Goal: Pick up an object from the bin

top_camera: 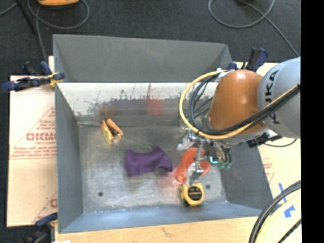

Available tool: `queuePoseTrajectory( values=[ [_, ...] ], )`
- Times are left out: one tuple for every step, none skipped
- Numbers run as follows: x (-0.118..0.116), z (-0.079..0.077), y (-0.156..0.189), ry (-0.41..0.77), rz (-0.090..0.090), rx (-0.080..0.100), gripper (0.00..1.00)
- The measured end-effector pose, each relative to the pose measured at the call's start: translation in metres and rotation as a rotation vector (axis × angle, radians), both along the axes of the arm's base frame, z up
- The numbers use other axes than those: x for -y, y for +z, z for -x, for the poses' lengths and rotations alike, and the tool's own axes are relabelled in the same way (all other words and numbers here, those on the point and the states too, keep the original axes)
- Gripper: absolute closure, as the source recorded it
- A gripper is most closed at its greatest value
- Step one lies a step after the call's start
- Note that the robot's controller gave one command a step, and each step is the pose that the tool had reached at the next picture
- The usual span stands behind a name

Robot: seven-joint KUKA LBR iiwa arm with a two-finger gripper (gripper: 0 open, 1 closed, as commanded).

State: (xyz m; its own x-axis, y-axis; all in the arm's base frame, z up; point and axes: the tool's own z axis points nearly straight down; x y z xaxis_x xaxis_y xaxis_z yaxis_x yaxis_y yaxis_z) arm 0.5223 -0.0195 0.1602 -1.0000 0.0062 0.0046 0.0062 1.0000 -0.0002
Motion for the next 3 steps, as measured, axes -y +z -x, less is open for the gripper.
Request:
queuePoseTrajectory(
  values=[
    [0.0,-0.002,0.004,0.0,0.0,0.008,0.0],
    [-0.05,-0.055,-0.077,-0.051,0.001,0.047,1.0],
    [-0.05,-0.055,-0.077,-0.051,0.002,0.047,1.0]
  ],
)
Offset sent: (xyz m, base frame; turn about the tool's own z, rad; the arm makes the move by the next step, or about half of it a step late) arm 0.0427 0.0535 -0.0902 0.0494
